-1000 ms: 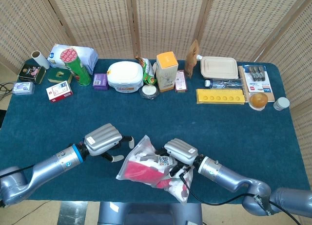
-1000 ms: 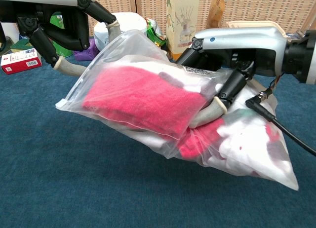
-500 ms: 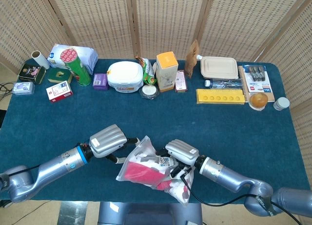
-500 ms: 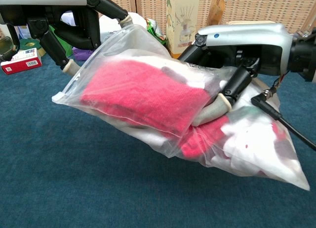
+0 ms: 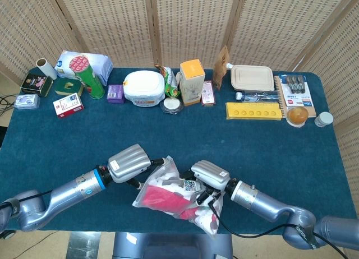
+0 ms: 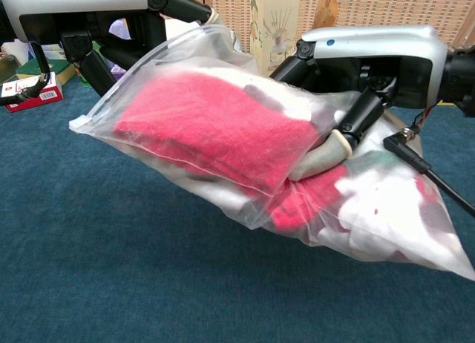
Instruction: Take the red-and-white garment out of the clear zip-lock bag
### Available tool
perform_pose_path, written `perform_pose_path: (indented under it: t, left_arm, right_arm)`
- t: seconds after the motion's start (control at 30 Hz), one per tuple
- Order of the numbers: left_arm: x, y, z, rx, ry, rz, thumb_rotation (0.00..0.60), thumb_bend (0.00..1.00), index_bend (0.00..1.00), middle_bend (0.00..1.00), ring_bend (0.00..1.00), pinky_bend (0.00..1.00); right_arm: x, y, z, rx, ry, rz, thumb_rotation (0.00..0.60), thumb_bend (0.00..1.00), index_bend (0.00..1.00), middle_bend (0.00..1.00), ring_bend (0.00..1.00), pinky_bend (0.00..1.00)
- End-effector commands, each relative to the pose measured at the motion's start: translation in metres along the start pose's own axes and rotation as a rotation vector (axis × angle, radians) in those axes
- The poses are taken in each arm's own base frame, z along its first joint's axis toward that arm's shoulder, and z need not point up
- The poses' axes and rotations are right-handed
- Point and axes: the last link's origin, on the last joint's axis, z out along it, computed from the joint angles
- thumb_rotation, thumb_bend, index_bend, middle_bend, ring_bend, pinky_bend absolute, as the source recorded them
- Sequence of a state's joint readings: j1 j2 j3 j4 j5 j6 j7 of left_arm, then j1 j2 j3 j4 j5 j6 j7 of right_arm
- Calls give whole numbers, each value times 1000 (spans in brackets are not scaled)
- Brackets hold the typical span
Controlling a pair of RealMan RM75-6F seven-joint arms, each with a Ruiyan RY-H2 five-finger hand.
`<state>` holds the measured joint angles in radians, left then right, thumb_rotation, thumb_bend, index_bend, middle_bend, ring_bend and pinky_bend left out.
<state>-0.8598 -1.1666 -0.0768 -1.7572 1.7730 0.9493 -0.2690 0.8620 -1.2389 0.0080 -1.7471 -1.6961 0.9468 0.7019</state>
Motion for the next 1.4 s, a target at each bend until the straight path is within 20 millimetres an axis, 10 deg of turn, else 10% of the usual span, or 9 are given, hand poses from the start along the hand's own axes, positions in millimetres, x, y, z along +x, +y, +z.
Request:
perform_pose_path:
  t: [0.03,0.4,1.4]
  left_arm:
    - [-1,3,4,-19,12,-12,567,225,315,1000,1000,1000]
    - [-11,0,7,8,-14,-77,600,431,730,1000,1000,1000]
    - [-48,-35,11,147,-54,-147,600,471,773,1000,1000,1000]
  right_arm:
    - [-1,0,0,2,-2,3,525,216,887,915,1000,1000]
    - [-2,5,-2,0,-7,42,529,217,887,915,1000,1000]
    - [-8,52,26,-114,9,133,526,227,823,875,971,856]
